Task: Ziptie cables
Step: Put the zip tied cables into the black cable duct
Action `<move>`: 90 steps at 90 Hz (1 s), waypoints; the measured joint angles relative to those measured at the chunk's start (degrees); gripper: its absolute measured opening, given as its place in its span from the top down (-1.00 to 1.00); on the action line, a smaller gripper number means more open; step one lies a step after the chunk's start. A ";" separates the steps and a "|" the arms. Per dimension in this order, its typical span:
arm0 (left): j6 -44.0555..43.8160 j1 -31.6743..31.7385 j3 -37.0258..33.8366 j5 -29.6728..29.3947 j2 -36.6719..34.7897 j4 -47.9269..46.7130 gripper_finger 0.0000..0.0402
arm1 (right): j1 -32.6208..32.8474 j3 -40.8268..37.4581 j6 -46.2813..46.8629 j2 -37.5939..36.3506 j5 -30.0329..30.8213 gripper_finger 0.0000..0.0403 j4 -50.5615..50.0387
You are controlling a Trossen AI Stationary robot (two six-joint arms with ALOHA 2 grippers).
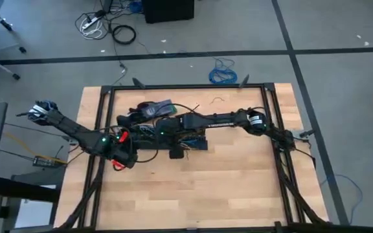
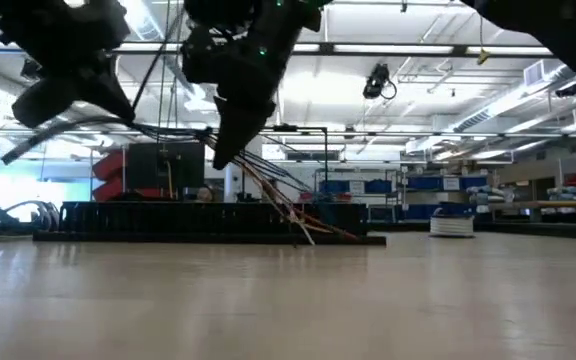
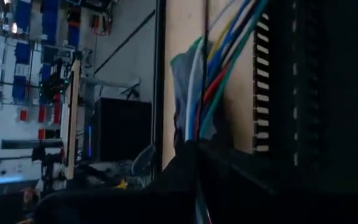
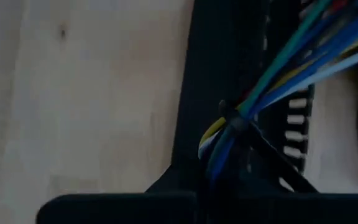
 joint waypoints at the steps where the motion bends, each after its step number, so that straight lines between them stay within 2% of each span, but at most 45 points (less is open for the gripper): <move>1: 0.20 0.39 0.00 -0.01 0.17 -0.04 1.00 | -0.11 0.00 0.00 0.00 0.10 1.00 -0.02; 11: 2.14 3.40 -0.34 -0.32 2.53 1.40 1.00 | -1.38 0.01 -0.14 -0.01 1.41 1.00 -1.57; 36: 13.81 9.67 -3.74 -0.30 8.68 13.69 1.00 | -4.46 -3.19 -1.01 0.00 0.38 1.00 -7.00; 44: 17.02 11.32 -5.05 1.99 10.32 18.44 1.00 | -4.66 -4.37 -1.05 -0.02 -1.48 1.00 -7.25; 63: 16.66 10.89 -5.27 6.65 13.44 22.80 1.00 | -4.18 -5.43 -1.16 -0.13 -2.19 1.00 -10.49; 75: 15.08 9.85 -4.63 6.39 13.79 23.03 1.00 | -4.07 -5.46 -0.88 -0.13 -1.43 1.00 -12.03; 90: 15.14 9.37 -2.24 3.36 13.79 22.16 1.00 | -3.20 -5.53 0.33 -0.38 1.33 1.00 -13.36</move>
